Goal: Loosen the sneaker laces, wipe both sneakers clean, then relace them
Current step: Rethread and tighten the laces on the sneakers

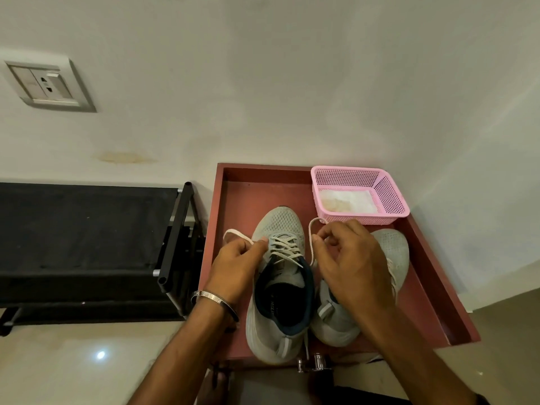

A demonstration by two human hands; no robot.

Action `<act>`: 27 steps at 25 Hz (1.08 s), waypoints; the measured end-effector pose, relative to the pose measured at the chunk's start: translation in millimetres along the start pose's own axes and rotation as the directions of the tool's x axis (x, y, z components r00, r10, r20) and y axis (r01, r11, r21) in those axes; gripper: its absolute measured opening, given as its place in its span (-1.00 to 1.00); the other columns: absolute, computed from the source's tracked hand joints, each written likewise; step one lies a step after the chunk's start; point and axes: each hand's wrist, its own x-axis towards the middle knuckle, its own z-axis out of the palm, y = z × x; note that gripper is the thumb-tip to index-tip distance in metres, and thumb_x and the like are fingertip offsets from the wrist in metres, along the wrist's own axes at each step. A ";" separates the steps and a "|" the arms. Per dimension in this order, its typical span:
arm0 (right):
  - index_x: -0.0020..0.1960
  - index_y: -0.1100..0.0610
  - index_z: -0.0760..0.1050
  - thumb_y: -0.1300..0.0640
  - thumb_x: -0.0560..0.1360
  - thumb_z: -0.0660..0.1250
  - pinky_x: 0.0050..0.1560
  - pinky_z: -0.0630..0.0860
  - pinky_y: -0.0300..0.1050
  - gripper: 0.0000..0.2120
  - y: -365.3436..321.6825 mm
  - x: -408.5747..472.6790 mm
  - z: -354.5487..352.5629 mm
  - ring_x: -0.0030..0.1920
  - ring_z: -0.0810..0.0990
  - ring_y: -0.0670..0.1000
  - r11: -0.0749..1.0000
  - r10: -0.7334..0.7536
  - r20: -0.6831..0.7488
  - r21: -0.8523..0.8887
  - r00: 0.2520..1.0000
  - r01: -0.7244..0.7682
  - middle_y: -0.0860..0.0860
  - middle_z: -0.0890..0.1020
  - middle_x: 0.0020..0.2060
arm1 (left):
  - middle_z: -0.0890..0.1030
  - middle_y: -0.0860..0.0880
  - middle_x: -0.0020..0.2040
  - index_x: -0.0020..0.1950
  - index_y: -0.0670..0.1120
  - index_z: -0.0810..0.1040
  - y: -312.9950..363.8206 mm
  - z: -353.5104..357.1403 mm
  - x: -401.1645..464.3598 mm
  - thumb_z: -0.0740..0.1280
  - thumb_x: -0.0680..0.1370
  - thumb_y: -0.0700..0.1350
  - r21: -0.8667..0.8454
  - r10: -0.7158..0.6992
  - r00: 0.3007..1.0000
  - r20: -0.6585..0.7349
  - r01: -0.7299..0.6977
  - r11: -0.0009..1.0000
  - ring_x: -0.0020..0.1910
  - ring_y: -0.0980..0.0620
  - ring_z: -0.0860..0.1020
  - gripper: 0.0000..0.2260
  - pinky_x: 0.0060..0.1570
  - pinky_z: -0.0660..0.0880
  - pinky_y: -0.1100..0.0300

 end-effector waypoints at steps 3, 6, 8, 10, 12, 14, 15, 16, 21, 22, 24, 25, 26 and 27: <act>-0.17 0.01 0.62 -0.12 0.51 0.35 -0.24 0.50 -0.04 -0.78 -7.0 -4.7 -9.1 -0.19 0.48 -0.01 0.997 -0.024 0.002 -0.078 1.000 0.024 -0.05 0.49 -0.23 | 0.52 0.01 -0.35 -0.28 -0.10 0.50 -0.7 -1.9 -0.8 0.42 0.49 0.12 0.150 0.068 0.996 0.061 -0.077 0.986 -0.33 0.05 0.45 -0.68 -0.26 0.41 0.12; -0.27 -0.01 0.63 -0.36 0.52 0.14 -0.22 0.50 -0.05 -0.48 -13.3 -7.0 -8.7 -0.29 0.52 -0.01 0.961 0.110 0.272 -0.274 0.956 -0.033 -0.08 0.54 -0.39 | 0.53 0.05 -0.37 -0.26 -0.08 0.54 -1.1 -5.5 -0.2 0.43 0.50 0.07 0.184 0.103 0.989 0.110 -0.122 0.975 -0.36 0.07 0.46 -0.74 -0.24 0.44 0.09; -0.20 -0.04 0.65 -0.43 0.50 0.05 -0.10 0.52 -0.04 -0.42 -17.4 -6.1 -5.2 -0.23 0.59 -0.01 0.931 0.191 0.345 -0.360 0.919 -0.058 -0.08 0.62 -0.36 | 0.55 0.03 -0.34 -0.29 -0.06 0.53 -2.3 -7.3 -0.8 0.42 0.52 0.04 0.227 0.144 0.984 0.101 -0.164 0.960 -0.33 0.04 0.50 -0.75 -0.19 0.51 0.01; -0.10 -0.11 0.64 -0.43 0.50 0.07 0.02 0.50 0.00 -0.49 -18.6 -4.5 -4.4 -0.13 0.62 -0.02 0.942 0.199 0.346 -0.324 0.917 -0.083 -0.11 0.67 -0.29 | 0.61 0.00 -0.28 -0.30 -0.05 0.55 -3.0 -6.6 -1.3 0.40 0.54 0.00 0.290 0.227 0.971 0.076 -0.240 0.926 -0.25 -0.03 0.58 -0.76 -0.08 0.59 -0.07; -0.05 -0.14 0.63 -0.38 0.50 0.16 0.04 0.51 0.02 -0.60 -17.5 -4.0 -4.4 -0.11 0.64 -0.04 0.967 0.182 0.362 -0.236 0.914 -0.099 -0.14 0.68 -0.25 | 0.64 0.02 -0.26 -0.28 -0.03 0.59 -2.2 -3.2 -2.1 0.39 0.55 -0.02 0.297 0.280 0.959 0.050 -0.282 0.912 -0.20 -0.03 0.61 -0.78 -0.05 0.59 -0.11; -0.03 -0.12 0.66 -0.21 0.50 0.34 -0.03 0.59 0.00 -0.78 -16.2 -5.5 -1.6 -0.15 0.65 -0.12 0.981 0.185 0.331 -0.005 0.925 -0.195 -0.17 0.69 -0.22 | 0.64 0.03 -0.29 -0.25 -0.01 0.63 0.2 0.3 -2.3 0.39 0.55 -0.01 0.268 0.301 0.953 0.026 -0.296 0.917 -0.21 -0.02 0.62 -0.81 -0.07 0.59 -0.11; 0.00 -0.09 0.67 -0.08 0.49 0.41 -0.06 0.62 -0.04 -0.87 -16.2 -5.9 0.1 -0.17 0.65 -0.18 0.951 0.203 0.292 0.167 0.935 -0.259 -0.18 0.69 -0.21 | 0.66 0.03 -0.28 -0.22 -0.01 0.64 1.3 2.2 -2.2 0.38 0.56 -0.01 0.250 0.311 0.950 0.015 -0.305 0.919 -0.20 -0.01 0.63 -0.82 -0.07 0.60 -0.10; 0.02 -0.07 0.67 0.04 0.49 0.45 -0.07 0.64 -0.11 -0.88 -17.7 -5.3 1.3 -0.16 0.66 -0.20 0.899 0.218 0.255 0.323 0.942 -0.295 -0.18 0.70 -0.18 | 0.68 0.05 -0.26 -0.19 0.00 0.66 3.1 4.2 -3.1 0.37 0.56 -0.02 0.227 0.320 0.947 0.005 -0.313 0.922 -0.18 0.05 0.65 -0.84 -0.05 0.61 -0.06; 0.19 0.03 0.61 0.24 0.51 0.42 0.07 0.60 -0.20 -0.73 -21.5 1.0 4.2 0.05 0.64 -0.18 0.766 0.133 0.239 0.591 0.962 -0.252 -0.13 0.68 0.03 | 0.72 0.08 -0.05 0.15 -0.01 0.67 8.2 15.3 -9.7 0.38 0.57 -0.11 0.233 0.366 0.930 -0.008 -0.355 0.906 -0.06 0.22 0.66 -0.82 0.05 0.62 0.15; 0.20 0.02 0.60 0.18 0.51 0.43 0.09 0.60 -0.14 -0.73 -20.9 -0.3 4.4 0.08 0.62 -0.16 0.878 0.090 0.186 0.449 0.978 -0.166 -0.14 0.65 0.06 | 0.71 0.07 0.00 0.19 -0.01 0.65 7.8 15.6 -9.8 0.38 0.57 -0.10 0.270 0.376 0.927 -0.012 -0.359 0.893 -0.03 0.20 0.65 -0.79 0.06 0.62 0.14; 0.13 0.02 0.61 0.03 0.47 0.45 0.03 0.55 -0.11 -0.75 -19.0 -4.2 -0.4 0.04 0.55 -0.08 0.985 -0.045 0.054 0.172 0.997 0.035 -0.10 0.56 0.01 | 0.70 0.05 0.01 0.18 -0.01 0.64 6.1 12.2 -7.5 0.39 0.56 -0.09 0.286 0.354 0.935 -0.031 -0.331 0.899 -0.02 0.14 0.65 -0.80 0.05 0.62 0.06; 0.08 0.01 0.61 -0.02 0.45 0.45 0.00 0.50 -0.15 -0.77 -18.3 -6.6 -4.7 0.01 0.51 -0.07 0.983 -0.128 0.058 0.141 0.990 0.119 -0.10 0.52 -0.03 | 0.70 0.06 -0.02 0.14 0.00 0.65 4.1 9.5 -5.2 0.39 0.56 -0.08 0.277 0.329 0.944 -0.032 -0.308 0.910 -0.05 0.12 0.65 -0.83 0.04 0.62 0.02; 0.04 -0.01 0.60 -0.05 0.43 0.45 -0.02 0.46 -0.18 -0.78 -18.5 -10.2 -9.4 -0.01 0.49 -0.07 0.974 -0.205 0.128 0.128 0.970 0.188 -0.12 0.50 -0.05 | 0.69 0.07 -0.06 0.09 0.01 0.66 2.8 7.2 -4.2 0.39 0.56 -0.05 0.281 0.307 0.951 -0.031 -0.287 0.916 -0.07 0.11 0.65 -0.86 0.03 0.62 0.01; 0.04 -0.04 0.59 -0.07 0.40 0.45 -0.04 0.43 -0.18 -0.76 -20.8 -14.7 -11.9 -0.02 0.47 -0.07 0.963 -0.268 0.233 0.071 0.935 0.259 -0.14 0.50 -0.06 | 0.69 0.09 -0.10 0.05 0.01 0.66 1.5 5.1 -3.8 0.39 0.55 -0.03 0.297 0.291 0.956 -0.029 -0.270 0.916 -0.09 0.11 0.65 -0.88 0.02 0.61 0.00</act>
